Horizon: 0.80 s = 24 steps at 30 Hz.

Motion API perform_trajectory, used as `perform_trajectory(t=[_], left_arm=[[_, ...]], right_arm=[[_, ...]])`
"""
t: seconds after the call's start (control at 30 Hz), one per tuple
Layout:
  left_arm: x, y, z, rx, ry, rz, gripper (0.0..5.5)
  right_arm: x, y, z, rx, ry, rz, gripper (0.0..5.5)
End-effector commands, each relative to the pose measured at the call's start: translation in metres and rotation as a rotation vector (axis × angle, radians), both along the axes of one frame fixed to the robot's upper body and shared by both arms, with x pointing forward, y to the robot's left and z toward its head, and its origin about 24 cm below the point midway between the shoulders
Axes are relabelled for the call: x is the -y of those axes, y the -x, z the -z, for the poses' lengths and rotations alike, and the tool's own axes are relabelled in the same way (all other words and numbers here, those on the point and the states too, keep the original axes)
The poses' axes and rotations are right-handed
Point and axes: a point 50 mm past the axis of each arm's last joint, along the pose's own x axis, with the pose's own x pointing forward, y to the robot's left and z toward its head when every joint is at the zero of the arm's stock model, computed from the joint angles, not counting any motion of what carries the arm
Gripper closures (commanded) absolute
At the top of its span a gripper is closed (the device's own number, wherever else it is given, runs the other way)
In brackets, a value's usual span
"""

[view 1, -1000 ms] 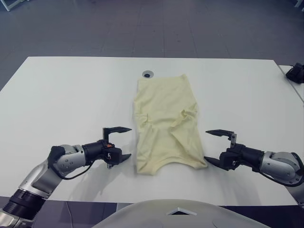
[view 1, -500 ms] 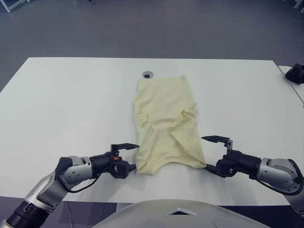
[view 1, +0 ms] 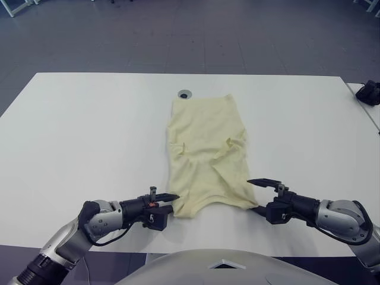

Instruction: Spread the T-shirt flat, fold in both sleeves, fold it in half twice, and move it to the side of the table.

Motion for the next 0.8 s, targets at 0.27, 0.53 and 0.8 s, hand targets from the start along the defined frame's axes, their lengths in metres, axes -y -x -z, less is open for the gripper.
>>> perform_trajectory(t=[0.27, 0.53, 0.8], left_arm=[[-0.008, -0.004, 0.009, -0.018, -0.089, 0.019, 5.5], [-0.019, -0.015, 0.004, -0.04, -0.115, 0.033, 5.5], [-0.026, -0.03, -0.011, -0.19, -0.075, 0.012, 5.5]], right_arm=[[-0.017, -0.001, -0.009, -0.021, -0.021, -0.067, 3.61], [-0.019, -0.002, -0.008, -0.072, -0.02, -0.063, 4.85], [-0.03, -0.011, -0.028, -0.339, -0.24, 0.066, 5.5]])
